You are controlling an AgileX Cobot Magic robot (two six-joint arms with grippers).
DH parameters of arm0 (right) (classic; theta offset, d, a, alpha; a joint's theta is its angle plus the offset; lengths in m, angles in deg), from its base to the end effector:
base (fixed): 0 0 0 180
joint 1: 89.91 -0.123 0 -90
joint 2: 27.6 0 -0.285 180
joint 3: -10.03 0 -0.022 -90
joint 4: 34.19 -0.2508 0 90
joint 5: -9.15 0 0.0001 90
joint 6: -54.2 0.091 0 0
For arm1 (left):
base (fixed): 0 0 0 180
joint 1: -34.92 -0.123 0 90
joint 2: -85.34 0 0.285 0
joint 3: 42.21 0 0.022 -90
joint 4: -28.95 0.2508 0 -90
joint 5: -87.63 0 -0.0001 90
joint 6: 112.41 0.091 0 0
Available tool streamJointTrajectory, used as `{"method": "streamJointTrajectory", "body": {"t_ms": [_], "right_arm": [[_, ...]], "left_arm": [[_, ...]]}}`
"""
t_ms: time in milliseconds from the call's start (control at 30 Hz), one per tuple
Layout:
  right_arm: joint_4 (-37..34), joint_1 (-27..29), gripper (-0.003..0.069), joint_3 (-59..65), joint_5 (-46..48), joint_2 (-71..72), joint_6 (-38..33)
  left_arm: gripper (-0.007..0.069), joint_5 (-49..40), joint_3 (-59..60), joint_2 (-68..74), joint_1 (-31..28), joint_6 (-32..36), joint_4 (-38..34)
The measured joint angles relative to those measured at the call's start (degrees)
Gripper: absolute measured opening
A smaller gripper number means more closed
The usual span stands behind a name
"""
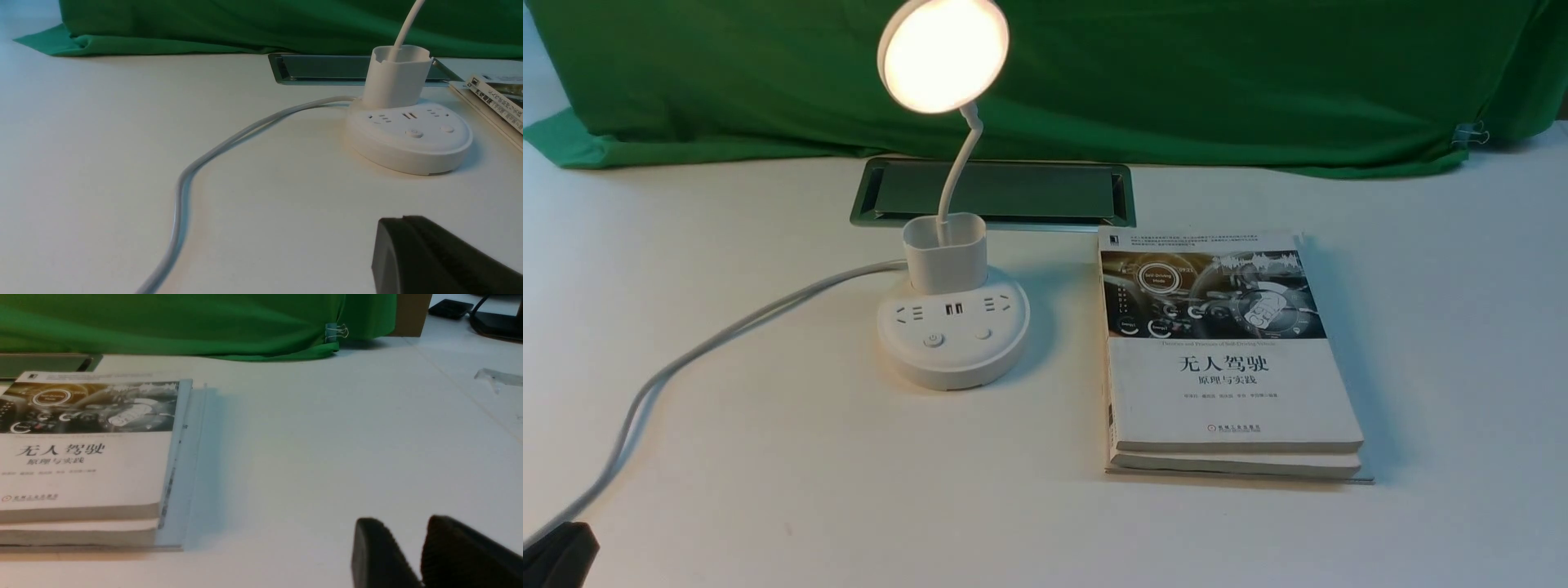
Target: Turn on the desk lamp on the white desktop with your hand.
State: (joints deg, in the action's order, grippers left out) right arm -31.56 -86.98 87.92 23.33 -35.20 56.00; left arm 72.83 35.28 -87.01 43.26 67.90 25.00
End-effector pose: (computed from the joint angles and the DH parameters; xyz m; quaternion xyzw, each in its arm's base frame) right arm 0.0554 -0.0039 0.1870 0.0182 0.7639 -0.0250 0.6446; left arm 0.0544 -0.0096 0.1884 0.0379 0.7646 -0.0731 0.6393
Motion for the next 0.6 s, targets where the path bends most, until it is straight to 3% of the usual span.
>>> {"method": "streamJointTrajectory", "body": {"t_ms": [600], "right_arm": [[0.00,0.00,0.0241,0.00,-0.07,0.00,0.00]], "left_arm": [[0.0001,0.11,0.00,0.00,0.00,0.75,0.00]]}}
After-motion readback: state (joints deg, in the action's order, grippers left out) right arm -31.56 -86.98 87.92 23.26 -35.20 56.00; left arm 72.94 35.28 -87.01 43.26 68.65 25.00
